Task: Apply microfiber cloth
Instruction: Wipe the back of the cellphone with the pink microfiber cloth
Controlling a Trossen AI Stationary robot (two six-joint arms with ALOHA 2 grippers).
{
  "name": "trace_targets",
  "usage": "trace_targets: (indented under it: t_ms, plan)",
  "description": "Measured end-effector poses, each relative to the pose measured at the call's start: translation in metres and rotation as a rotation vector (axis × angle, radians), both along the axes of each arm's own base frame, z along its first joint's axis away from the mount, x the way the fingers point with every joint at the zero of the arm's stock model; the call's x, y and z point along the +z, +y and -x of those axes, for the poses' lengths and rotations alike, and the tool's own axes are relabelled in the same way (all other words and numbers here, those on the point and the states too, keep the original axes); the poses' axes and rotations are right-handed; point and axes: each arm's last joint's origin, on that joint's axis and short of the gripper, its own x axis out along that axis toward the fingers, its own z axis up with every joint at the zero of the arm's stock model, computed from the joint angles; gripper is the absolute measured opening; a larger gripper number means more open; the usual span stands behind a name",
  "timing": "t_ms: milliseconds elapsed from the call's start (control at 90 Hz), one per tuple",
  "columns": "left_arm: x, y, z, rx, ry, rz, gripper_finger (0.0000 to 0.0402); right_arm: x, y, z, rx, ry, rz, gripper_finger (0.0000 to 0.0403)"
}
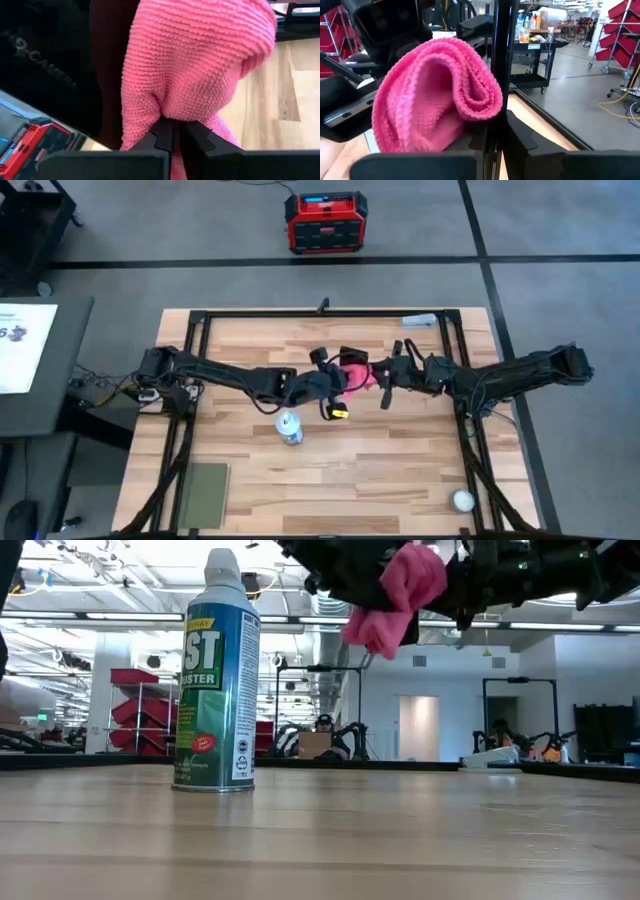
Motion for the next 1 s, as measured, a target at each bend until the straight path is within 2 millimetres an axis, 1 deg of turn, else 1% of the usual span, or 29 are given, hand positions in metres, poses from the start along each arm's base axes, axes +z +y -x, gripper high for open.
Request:
trace_targets:
  t_ms: [100, 244, 367, 444, 478, 544, 700, 811, 878, 1000]
  plan:
    - [0.01, 0.007, 0.003, 0.003, -0.006, -0.051, 0.0, 0.001, 0.001, 0.0, -0.017, -0.01, -0.004, 0.0017]
    - [0.04, 0.019, 0.018, 0.012, -0.072, -0.11, 0.0, 0.002, 0.001, 0.0, -0.029, -0.019, -0.021, 0.0017]
    - [0.066, 0.025, 0.032, 0.017, -0.128, -0.164, 0.0, 0.002, 0.001, 0.0, -0.022, -0.016, -0.033, 0.0017]
    - [0.076, 0.027, 0.039, 0.019, -0.159, -0.166, 0.0, 0.001, 0.002, 0.0, -0.005, -0.007, -0.033, 0.0017]
    - [0.079, 0.027, 0.04, 0.017, -0.175, -0.156, 0.0, -0.001, 0.003, 0.0, 0.028, 0.004, -0.019, 0.0017]
    - [0.076, 0.028, 0.039, -0.005, -0.172, -0.128, 0.0, -0.001, 0.006, 0.0, 0.066, 0.009, -0.014, 0.0017]
    - [0.041, 0.024, 0.03, -0.03, -0.121, -0.042, 0.0, -0.001, 0.006, 0.0, 0.04, 0.009, -0.01, 0.0017]
    - [0.028, 0.016, 0.029, -0.036, -0.143, -0.032, 0.0, 0.001, 0.005, 0.0, 0.027, -0.007, -0.005, 0.0017]
    - [0.029, 0.011, 0.032, -0.016, -0.144, -0.066, 0.0, 0.001, 0.003, 0.0, 0.019, -0.003, -0.003, 0.0017]
    - [0.044, 0.006, 0.041, -0.007, -0.177, -0.076, 0.0, 0.001, 0.001, 0.001, -0.014, -0.001, 0.004, 0.0017]
